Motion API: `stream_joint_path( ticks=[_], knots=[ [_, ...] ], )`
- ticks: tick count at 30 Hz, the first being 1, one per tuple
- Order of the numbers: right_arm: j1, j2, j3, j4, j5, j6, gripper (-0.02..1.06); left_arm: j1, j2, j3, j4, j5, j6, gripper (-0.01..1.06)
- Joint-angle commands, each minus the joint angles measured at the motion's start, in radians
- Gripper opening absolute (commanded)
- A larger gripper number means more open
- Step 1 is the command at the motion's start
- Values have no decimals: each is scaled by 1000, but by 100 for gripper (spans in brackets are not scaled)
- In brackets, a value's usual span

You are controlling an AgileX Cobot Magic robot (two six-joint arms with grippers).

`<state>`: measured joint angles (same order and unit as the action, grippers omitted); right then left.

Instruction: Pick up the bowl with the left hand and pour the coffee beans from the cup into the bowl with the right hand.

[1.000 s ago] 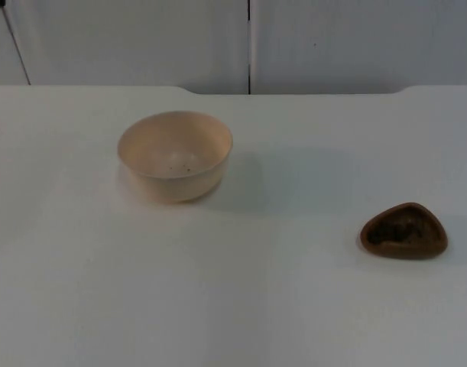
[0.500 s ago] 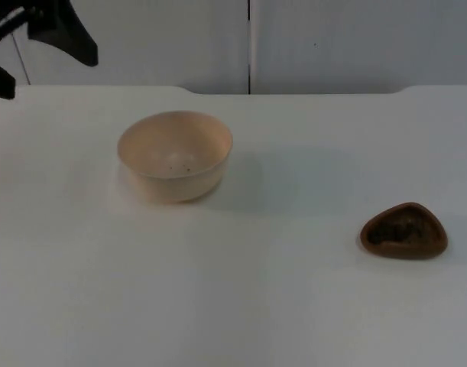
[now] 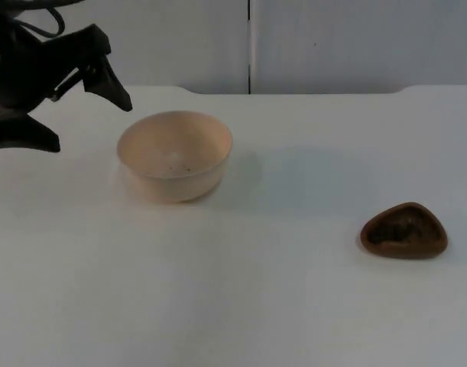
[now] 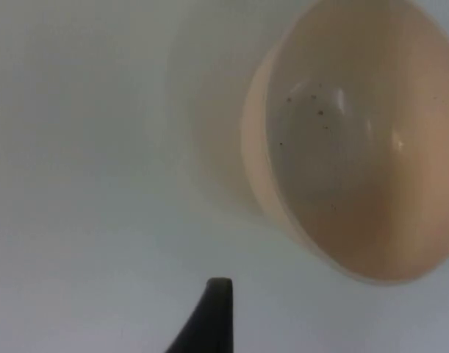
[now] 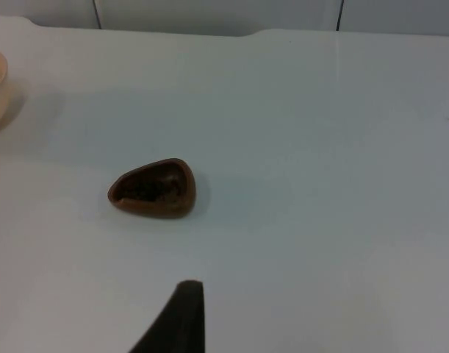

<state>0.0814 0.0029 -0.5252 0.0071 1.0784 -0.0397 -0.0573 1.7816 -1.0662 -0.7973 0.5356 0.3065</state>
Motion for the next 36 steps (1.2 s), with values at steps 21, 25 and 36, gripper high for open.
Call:
stream_joint_path(
  ticks=[21,25,36],
  knots=[
    [-7,-3,9,0,-1,2,105,-6,289,-98,-217,-59,-45,88],
    [-7,-3,9,-13,-1,2,105,-12,295,-98,-226,-78,-45,88],
    [-7,-3,9,-31,-1,2,105,-53,295,-98,-242,-150,-32,86]
  ],
)
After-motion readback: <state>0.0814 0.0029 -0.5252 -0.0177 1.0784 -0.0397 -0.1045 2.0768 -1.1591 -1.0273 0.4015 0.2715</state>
